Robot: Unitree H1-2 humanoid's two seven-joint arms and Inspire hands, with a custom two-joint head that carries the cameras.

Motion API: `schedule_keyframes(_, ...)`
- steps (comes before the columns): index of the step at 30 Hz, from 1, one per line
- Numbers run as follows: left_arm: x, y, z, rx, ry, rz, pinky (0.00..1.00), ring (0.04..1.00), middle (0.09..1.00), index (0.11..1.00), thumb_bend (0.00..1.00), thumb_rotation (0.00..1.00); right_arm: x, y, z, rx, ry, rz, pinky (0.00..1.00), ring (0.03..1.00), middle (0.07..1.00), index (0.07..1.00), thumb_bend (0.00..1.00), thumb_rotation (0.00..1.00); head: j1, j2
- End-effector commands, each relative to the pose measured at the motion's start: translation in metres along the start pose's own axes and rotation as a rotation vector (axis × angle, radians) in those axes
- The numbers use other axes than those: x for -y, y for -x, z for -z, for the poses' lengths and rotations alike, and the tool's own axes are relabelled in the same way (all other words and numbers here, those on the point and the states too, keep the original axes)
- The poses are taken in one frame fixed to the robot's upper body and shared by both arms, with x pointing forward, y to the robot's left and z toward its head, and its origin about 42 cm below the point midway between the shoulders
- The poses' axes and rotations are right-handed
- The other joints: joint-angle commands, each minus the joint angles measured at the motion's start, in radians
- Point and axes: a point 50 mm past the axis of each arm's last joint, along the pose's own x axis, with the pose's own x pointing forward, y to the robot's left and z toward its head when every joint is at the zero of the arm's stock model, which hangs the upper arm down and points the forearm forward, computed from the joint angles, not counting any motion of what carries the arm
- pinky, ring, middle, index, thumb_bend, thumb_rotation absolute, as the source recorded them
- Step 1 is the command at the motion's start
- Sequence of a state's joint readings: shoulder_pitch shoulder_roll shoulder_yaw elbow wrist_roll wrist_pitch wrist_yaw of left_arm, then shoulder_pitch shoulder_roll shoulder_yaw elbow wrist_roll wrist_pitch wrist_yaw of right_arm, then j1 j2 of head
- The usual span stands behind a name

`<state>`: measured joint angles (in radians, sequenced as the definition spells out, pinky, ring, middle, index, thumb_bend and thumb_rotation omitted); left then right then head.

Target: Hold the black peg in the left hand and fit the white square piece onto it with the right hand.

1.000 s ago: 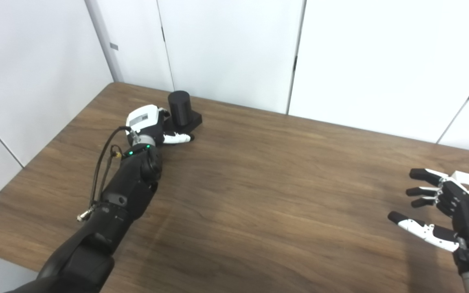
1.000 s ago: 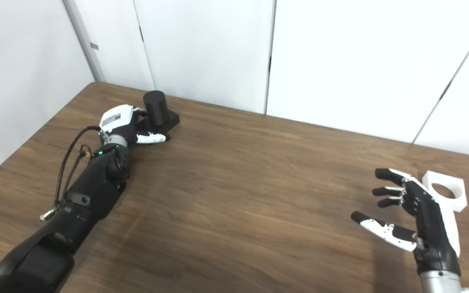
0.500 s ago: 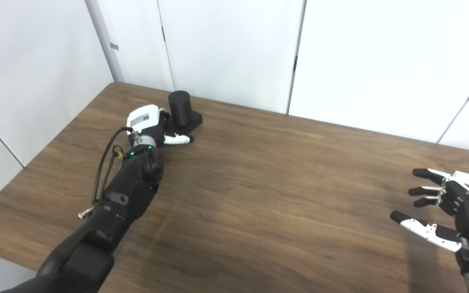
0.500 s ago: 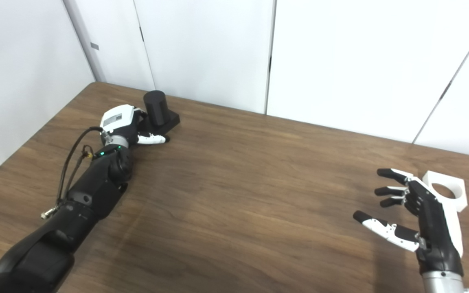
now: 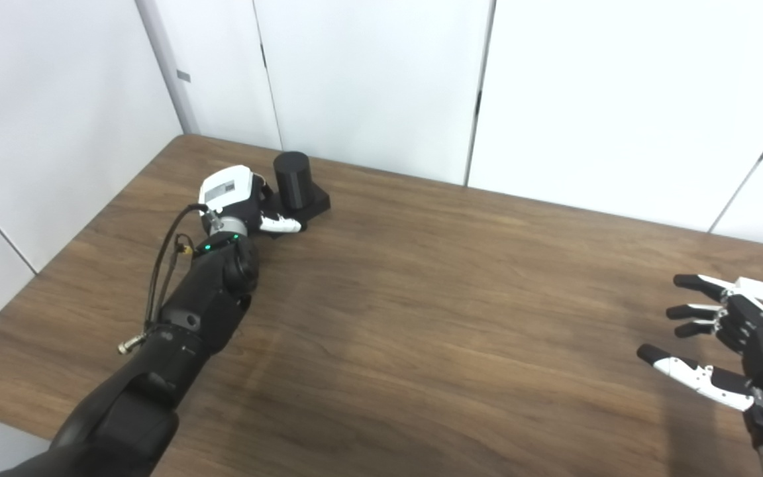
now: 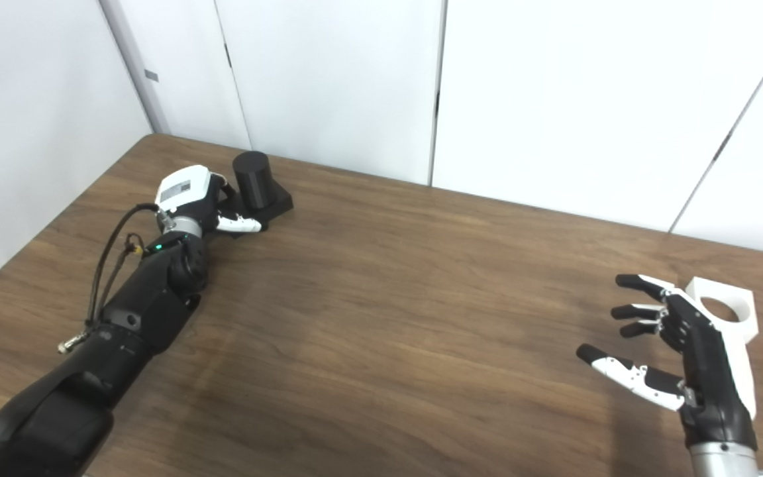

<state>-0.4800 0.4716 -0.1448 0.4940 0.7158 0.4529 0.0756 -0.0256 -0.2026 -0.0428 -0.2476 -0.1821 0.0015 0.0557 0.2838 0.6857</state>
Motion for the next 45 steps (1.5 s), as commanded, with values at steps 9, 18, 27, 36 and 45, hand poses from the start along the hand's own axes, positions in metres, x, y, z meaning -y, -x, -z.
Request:
schedule_keyframes(9,-0.007,-0.001,0.000,0.013,-0.011,0.039,0.61,0.848,0.828,0.566,0.71,0.22,0.010,-0.009,-0.017,0.086,0.013,0.020,0.48,0.601,0.770,0.681,0.61,0.00,0.000,0.006)
schedule_keyframes(18,-0.001,0.003,0.002,0.045,-0.006,0.085,0.64,0.859,0.825,0.493,0.52,0.08,0.011,-0.009,-0.018,0.092,0.016,0.015,0.49,0.603,0.771,0.680,0.60,0.00,0.001,0.011)
schedule_keyframes(27,0.005,0.006,0.004,0.102,0.071,0.142,0.75,0.887,0.833,0.482,0.52,0.05,0.010,-0.008,-0.018,0.090,0.013,0.007,0.51,0.607,0.774,0.683,0.60,0.00,-0.004,0.016)
schedule_keyframes(36,0.011,0.009,-0.003,0.165,0.082,0.190,0.78,0.889,0.843,0.482,0.52,0.05,0.009,-0.010,-0.018,0.097,0.011,0.012,0.48,0.590,0.764,0.678,0.60,0.00,-0.009,0.017)
schedule_keyframes(45,0.012,0.017,-0.009,0.339,0.141,0.320,0.85,0.910,0.860,0.486,0.52,0.05,0.008,-0.010,-0.019,0.102,0.008,0.019,0.47,0.581,0.761,0.672,0.61,0.00,-0.023,0.019)
